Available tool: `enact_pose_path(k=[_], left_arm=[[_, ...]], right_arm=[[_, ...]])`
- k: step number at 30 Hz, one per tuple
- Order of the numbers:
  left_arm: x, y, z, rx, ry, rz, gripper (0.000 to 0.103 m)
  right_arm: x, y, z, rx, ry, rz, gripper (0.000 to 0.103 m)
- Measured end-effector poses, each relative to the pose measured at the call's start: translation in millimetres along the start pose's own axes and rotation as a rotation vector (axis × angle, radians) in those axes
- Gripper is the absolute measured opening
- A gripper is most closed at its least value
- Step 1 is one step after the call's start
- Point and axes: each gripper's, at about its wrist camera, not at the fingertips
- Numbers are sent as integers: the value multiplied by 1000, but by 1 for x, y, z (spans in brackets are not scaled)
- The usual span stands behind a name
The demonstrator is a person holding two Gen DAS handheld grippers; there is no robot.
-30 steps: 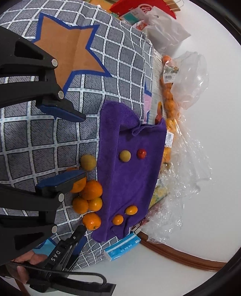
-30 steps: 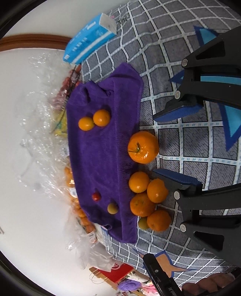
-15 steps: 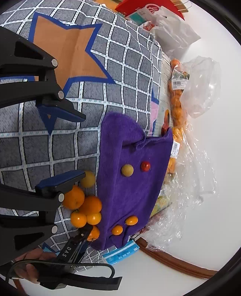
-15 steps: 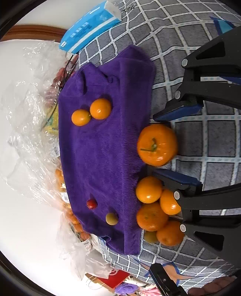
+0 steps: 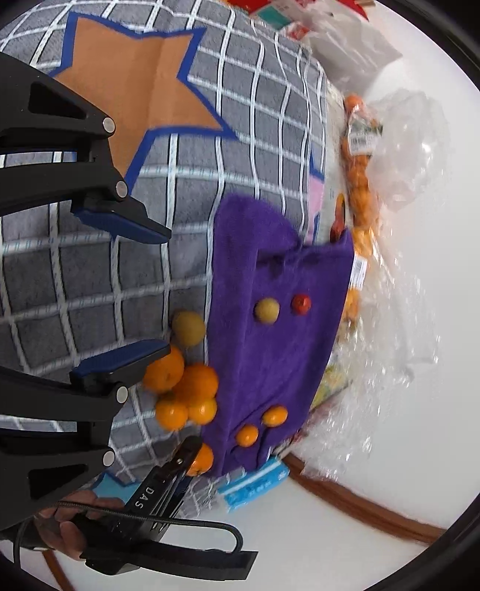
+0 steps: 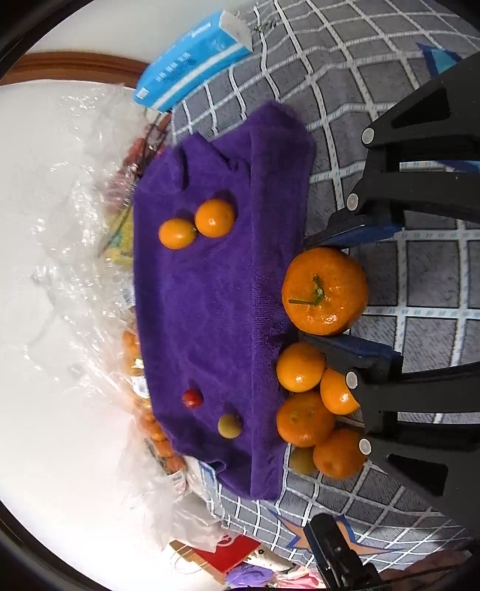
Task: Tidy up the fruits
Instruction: 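Grasp the large stemmed tangerine with the right tool while the left tool grasps another tangerine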
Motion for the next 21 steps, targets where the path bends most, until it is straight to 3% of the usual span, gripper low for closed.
enact_pose_path(k=[12,21], left_arm=[[-11,-26,51,-14,-90,-69,51],[-11,-52,71,90,-128,-86,51]], right_arm=[[-16,41,22,-8,7,49,43],[-36,57,36,-32,24,55,43]])
Point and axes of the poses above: each gripper's, at about its wrist camera, not at the fingertips, and y roughly against the way its jaws point, z to its right, x to its top, and after that the axes turned 1 degree about y, right-handed
